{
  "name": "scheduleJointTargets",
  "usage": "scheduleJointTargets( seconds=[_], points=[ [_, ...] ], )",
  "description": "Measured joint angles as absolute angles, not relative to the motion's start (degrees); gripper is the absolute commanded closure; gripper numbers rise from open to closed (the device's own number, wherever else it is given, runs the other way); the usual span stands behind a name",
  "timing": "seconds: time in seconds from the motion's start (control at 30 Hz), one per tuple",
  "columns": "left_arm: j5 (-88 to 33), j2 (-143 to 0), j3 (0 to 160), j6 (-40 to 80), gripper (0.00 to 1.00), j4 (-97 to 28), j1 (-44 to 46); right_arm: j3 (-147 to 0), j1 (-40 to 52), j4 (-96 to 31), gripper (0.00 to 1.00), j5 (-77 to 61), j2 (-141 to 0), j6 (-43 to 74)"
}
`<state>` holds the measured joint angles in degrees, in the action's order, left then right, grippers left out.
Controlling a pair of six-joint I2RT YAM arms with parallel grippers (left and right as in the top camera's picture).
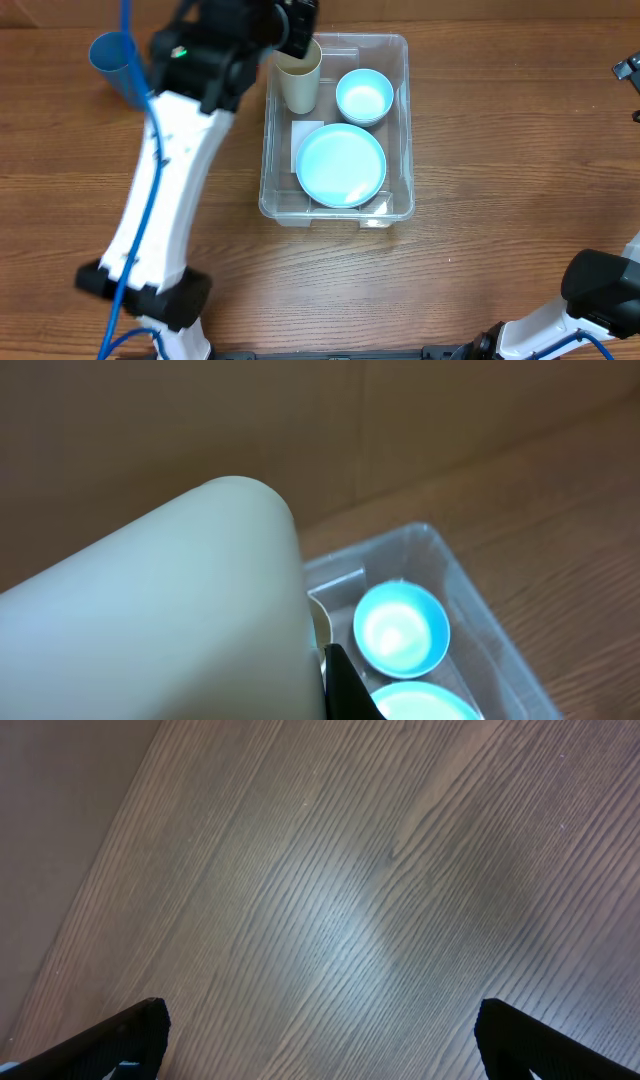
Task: Pack container
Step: 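Carry the beige cup to the bin and stack it into the first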
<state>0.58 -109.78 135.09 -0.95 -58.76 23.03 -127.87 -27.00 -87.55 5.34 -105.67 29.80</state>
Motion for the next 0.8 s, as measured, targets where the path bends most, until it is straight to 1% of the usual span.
scheduleJointTargets(
  seconds=[0.2,0.63,0.8],
  points=[
    [0.6,-116.1,135.0,-1.5,0.96,-60.4,23.6,-127.9,-27.0,-87.5,0.00,5.3,-105.7,29.8],
    [-0.4,-117.5,135.0,-1.5,0.96,-67.4,23.7,-127.9,-27.0,-87.5,0.00,5.3,-105.7,29.8],
    [-0.4,-117.8,134.4,-1.5,0.96,-67.5,23.7,-127.9,-27.0,-87.5,0.00,5.3,-105.7,29.8]
  ],
)
